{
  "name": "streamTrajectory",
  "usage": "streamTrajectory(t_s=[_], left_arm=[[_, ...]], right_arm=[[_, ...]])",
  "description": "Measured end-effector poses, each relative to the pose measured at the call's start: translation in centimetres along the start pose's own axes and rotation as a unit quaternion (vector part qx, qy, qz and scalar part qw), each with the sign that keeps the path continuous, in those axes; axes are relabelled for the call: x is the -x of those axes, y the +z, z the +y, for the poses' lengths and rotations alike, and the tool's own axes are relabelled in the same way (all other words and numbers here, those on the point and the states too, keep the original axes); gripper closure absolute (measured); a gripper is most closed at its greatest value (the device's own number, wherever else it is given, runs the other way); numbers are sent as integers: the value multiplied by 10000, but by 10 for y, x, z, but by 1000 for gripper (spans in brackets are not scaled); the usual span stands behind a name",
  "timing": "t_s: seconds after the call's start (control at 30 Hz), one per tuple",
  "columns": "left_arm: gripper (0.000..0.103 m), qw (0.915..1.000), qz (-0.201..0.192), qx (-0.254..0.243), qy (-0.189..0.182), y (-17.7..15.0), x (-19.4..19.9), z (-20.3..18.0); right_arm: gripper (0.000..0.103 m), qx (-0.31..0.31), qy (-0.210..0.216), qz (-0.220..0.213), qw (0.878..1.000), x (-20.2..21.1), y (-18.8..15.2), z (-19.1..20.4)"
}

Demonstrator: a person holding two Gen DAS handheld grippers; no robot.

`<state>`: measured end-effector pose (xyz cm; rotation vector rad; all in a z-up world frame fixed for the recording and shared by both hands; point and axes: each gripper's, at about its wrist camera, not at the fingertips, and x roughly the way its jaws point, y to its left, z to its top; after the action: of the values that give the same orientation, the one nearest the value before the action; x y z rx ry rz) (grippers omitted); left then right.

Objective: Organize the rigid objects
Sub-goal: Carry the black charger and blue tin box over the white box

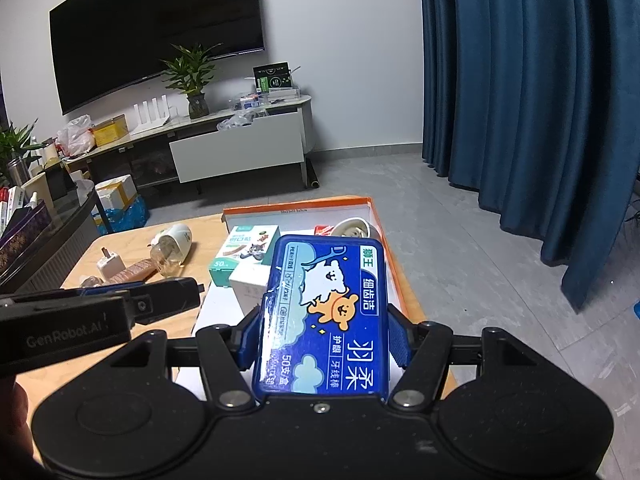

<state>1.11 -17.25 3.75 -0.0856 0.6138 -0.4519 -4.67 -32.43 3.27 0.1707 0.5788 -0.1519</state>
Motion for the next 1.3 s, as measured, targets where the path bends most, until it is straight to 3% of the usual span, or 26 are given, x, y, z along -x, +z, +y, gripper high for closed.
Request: streamTrajectory(t_s=[1.3], left_arm=[[67,9999,-23,146,12,32,-32,11]], right_arm=[[29,52,95,-60,9999,-30,30,3]])
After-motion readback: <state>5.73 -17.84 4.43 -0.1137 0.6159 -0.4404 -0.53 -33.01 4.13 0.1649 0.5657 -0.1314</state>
